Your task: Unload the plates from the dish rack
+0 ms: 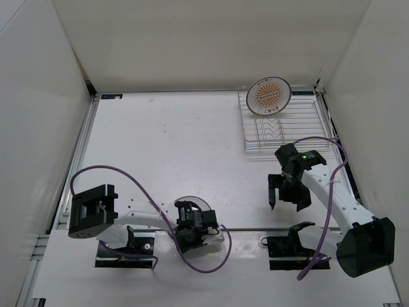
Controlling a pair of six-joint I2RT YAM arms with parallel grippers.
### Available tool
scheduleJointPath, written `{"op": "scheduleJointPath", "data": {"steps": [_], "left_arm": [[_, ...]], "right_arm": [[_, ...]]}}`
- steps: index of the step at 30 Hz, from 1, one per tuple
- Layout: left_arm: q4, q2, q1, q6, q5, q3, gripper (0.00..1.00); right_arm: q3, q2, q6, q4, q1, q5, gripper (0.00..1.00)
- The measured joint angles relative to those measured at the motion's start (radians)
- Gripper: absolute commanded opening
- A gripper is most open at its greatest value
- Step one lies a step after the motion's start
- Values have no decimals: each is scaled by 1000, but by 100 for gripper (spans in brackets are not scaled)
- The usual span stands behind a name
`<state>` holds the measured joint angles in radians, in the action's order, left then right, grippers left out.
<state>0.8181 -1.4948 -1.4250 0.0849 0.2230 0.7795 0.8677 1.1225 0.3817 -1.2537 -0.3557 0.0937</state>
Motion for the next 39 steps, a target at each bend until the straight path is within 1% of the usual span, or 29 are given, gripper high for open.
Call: {"op": "scheduleJointPath", "data": {"steps": [5,8,11,14,18,21,22,27,29,32,34,36,37,38,39], "left_arm": [[5,-16,21,-29,0,6,1],[11,-30,78,-67,28,9,1],[27,-55,183,-126,66,23,1],[24,-84,328,-185,101,44,1],[-45,-121,489,-254,53,106,1],[-138,-170,561,-279,-9,181,2],[-161,-184,574,-283,-24,200,6],[-211,-220,599,-295,-65,245,13],[-194,-212,599,-294,-60,245,19],[-138,-182,599,-288,-27,243,22],[-81,-148,599,-272,9,243,22],[-3,-110,599,-244,51,253,30],[36,-93,599,-224,67,262,32],[75,-72,597,-204,80,276,98],[108,-47,594,-190,89,291,100]], "right_arm": [[0,0,0,0,0,0,90],[0,0,0,-1,0,1,90],[0,3,0,-2,0,1,90],[5,14,0,-8,0,1,90],[34,24,0,-25,0,2,90],[56,24,-1,-32,0,7,90],[64,24,-1,-33,0,10,90],[97,24,-7,-37,0,24,90],[109,21,-10,-38,0,36,90],[114,2,-15,-39,0,54,90],[114,-18,-15,-39,2,63,90],[117,-35,-13,-45,2,70,90],[125,-37,-9,-56,2,73,90],[136,-37,-3,-63,2,77,90],[152,-35,2,-68,2,81,90]]}}
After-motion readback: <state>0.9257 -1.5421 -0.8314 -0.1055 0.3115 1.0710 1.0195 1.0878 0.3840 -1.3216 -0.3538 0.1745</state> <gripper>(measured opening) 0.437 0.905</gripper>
